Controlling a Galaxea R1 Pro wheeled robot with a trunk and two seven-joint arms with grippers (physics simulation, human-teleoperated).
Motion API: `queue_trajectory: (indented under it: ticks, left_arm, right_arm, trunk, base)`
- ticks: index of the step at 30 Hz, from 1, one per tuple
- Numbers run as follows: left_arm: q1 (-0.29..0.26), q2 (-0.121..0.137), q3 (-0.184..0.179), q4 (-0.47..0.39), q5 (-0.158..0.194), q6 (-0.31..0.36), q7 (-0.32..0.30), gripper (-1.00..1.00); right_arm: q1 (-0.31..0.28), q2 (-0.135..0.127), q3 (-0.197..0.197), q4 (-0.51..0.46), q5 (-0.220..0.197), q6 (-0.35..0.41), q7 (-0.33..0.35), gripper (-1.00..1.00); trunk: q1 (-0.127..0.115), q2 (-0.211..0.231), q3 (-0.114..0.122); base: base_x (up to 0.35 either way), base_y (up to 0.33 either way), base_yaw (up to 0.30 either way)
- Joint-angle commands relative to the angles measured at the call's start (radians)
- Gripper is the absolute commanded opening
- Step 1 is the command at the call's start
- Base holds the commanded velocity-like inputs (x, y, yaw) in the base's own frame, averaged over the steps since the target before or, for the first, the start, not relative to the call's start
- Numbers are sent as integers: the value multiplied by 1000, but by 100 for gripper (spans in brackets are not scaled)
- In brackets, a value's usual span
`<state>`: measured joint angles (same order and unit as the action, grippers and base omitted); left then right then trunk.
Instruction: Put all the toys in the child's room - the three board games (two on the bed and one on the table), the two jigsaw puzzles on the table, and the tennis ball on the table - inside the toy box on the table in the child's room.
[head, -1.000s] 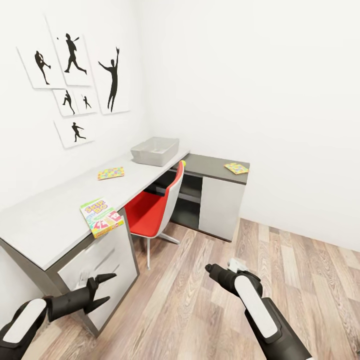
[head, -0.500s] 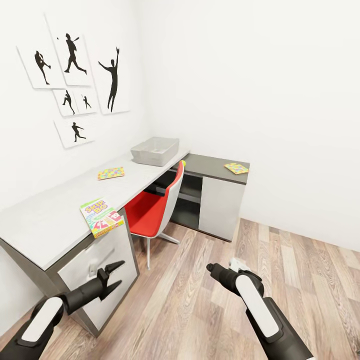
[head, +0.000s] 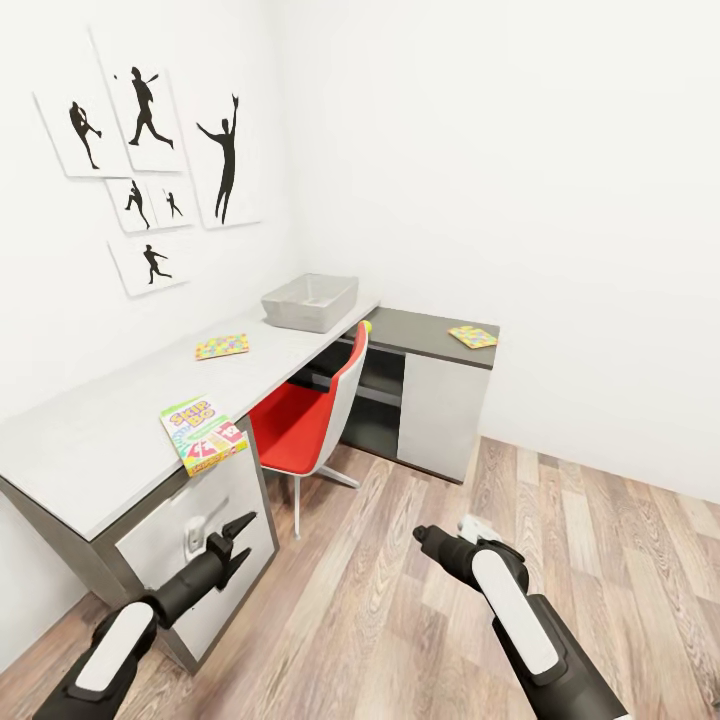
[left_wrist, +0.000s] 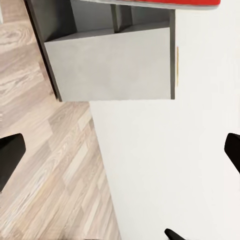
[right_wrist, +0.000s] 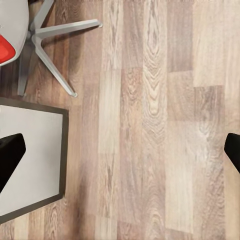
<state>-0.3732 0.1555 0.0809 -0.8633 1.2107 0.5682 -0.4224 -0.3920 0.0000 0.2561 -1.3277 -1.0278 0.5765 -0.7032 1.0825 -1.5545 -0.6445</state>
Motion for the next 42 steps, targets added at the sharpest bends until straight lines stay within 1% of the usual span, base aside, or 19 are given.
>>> queue_trajectory:
  ticks: [1,6,10,14,19,26,34,37,39,42]
  left_arm:
    - [7,-3,2,1,6,-5,0,100]
    - [18,-12,4,1,11,-26,0,100]
    - [24,-31,3,1,9,-30,-1,100]
    - [26,-37,2,1,7,-32,-1,100]
    - [27,-38,4,1,6,-34,-1,100]
    - [28,-39,1,1,6,-54,-2,100]
    - [28,-39,1,1,5,-64,-1,100]
    - [28,-39,1,1,5,-64,-1,100]
    - [28,-39,2,1,5,-65,-1,100]
    - [28,-39,2,1,4,-65,0,100]
  right_arm:
    - [-1,0,1,-2,-6,2,-6,100]
    - [-1,-1,1,-2,-6,2,4,100]
    - [-1,-1,0,-1,-6,2,7,100]
    - [-1,-2,0,0,-6,2,8,100]
    - [-1,-2,1,0,-6,2,8,100]
    - [-1,-2,3,1,-6,2,8,100]
    - [-1,-2,9,5,-6,2,8,100]
    - [-1,-1,11,6,1,2,9,100]
    - [-1,0,12,6,13,2,14,100]
    - [-1,4,12,7,48,2,28,100]
  trunk:
    - [0,-1,-1]
    - [0,-1,-1]
    - [0,-1,-1]
    - [0,-1,-1]
    - [0,-1,-1]
    - [0,-1,-1]
    - [0,-1,-1]
    - [0,-1,-1]
    - [0,-1,-1]
    - [0,-1,-1]
  base:
    - [0,0,0]
    - [0,0,0]
    - [0,0,0]
    - [0,0,0]
    - [0,-18,0]
    - [0,-187,0]
    - [18,-47,0]
    - [195,-74,0]
    - [254,-87,0]
    - [273,-70,0]
